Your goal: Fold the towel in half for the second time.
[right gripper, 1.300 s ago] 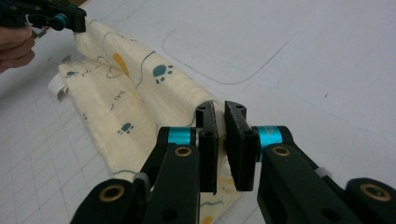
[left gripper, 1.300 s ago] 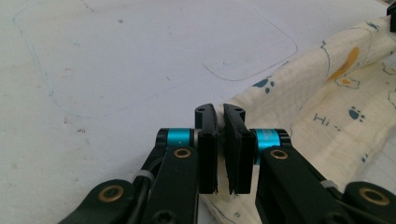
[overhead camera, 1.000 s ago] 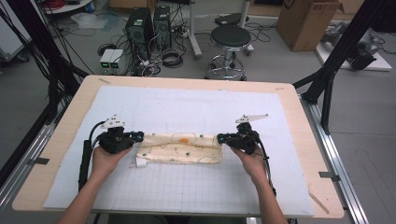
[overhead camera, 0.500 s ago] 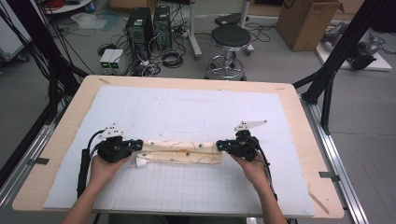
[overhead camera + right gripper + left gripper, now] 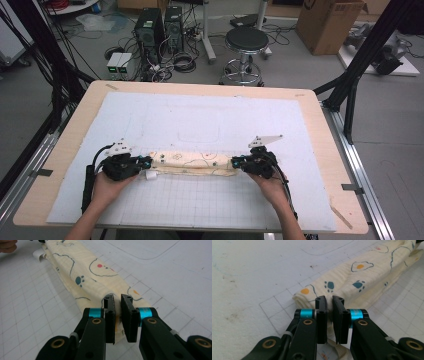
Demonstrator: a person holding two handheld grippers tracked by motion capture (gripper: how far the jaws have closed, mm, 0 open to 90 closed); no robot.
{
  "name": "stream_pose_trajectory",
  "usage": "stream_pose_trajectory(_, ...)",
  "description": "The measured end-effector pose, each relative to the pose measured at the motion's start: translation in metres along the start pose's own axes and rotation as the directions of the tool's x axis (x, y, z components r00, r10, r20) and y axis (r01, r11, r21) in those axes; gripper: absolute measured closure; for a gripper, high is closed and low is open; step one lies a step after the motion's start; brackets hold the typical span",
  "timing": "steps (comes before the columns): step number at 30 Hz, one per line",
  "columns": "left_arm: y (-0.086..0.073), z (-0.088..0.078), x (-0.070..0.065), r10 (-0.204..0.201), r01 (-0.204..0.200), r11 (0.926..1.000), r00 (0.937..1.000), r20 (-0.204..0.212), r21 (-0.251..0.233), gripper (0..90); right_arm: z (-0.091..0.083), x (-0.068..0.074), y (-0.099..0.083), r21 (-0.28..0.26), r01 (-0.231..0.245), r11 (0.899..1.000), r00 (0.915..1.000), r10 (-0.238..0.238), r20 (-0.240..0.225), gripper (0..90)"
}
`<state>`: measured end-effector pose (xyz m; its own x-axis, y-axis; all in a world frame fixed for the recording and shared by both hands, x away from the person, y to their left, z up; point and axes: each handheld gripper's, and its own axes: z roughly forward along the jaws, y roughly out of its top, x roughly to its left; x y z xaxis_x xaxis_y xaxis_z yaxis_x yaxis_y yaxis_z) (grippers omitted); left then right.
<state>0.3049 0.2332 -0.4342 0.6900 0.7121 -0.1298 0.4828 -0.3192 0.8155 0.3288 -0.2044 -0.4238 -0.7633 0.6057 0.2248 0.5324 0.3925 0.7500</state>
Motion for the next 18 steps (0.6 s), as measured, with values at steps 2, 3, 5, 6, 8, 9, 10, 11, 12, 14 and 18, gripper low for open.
stream_pose_trajectory(2, -0.001, -0.001, -0.001, 0.002, -0.002, 1.0, 1.0, 0.005, 0.004, 81.7, 0.0, 0.0, -0.001, 0.003, 0.002, 1.0, 1.0, -0.002, 0.001, 81.7)
stream_pose_trajectory(3, -0.002, -0.001, -0.002, 0.003, -0.003, 1.0, 1.0, 0.005, 0.005, 81.6, 0.001, 0.0, -0.003, 0.005, 0.003, 1.0, 1.0, -0.003, 0.001, 81.6)
stream_pose_trajectory(5, -0.003, 0.001, -0.003, 0.008, -0.008, 0.9999, 0.9999, 0.009, 0.014, 81.0, 0.002, 0.0, -0.006, 0.011, -0.004, 1.0, 1.0, 0.004, -0.005, 81.2)
stream_pose_trajectory(6, -0.003, 0.001, -0.004, 0.009, -0.009, 0.9998, 0.9999, 0.01, 0.019, 80.8, 0.002, 0.0, -0.007, 0.013, -0.01, 1.0, 0.9999, 0.01, -0.005, 80.8)
stream_pose_trajectory(8, -0.004, 0.001, -0.005, 0.013, -0.013, 0.9996, 0.9999, 0.011, 0.023, 79.8, 0.002, 0.0, -0.009, 0.011, -0.014, 1.0, 0.9998, 0.014, -0.011, 80.4)
stream_pose_trajectory(9, -0.005, 0.001, -0.005, 0.012, -0.012, 0.9997, 0.9999, 0.012, 0.023, 79.8, 0.002, 0.001, -0.01, 0.009, -0.011, 1.0, 0.9999, 0.011, -0.009, 80.2)
stream_pose_trajectory(10, -0.005, 0.001, -0.005, 0.012, -0.013, 0.9996, 0.9998, 0.014, 0.026, 79.6, 0.001, 0.001, -0.01, 0.009, -0.015, 1.0, 0.9999, 0.015, -0.006, 79.8)
stream_pose_trajectory(11, -0.005, 0.0, -0.005, 0.011, -0.011, 0.9996, 0.9998, 0.015, 0.027, 79.2, 0.0, 0.001, -0.01, 0.009, -0.013, 1.0, 0.9999, 0.013, -0.01, 79.3)
stream_pose_trajectory(12, -0.005, 0.0, -0.005, 0.014, -0.014, 0.9995, 0.9998, 0.016, 0.027, 78.8, 0.0, 0.001, -0.01, 0.007, -0.016, 1.0, 0.9998, 0.017, -0.011, 78.3)
stream_pose_trajectory(14, -0.005, 0.0, -0.005, 0.003, -0.003, 0.9998, 0.9996, 0.028, 0.022, 75.4, 0.0, 0.0, -0.011, 0.012, -0.027, 1.0, 0.9994, 0.027, -0.02, 74.2)
stream_pose_trajectory(18, -0.002, -0.003, -0.007, 0.011, -0.01, 0.9999, 0.9979, 0.063, -0.006, 60.6, -0.003, 0.0, -0.01, -0.023, -0.039, 0.999, 0.9978, 0.038, -0.055, 63.1)
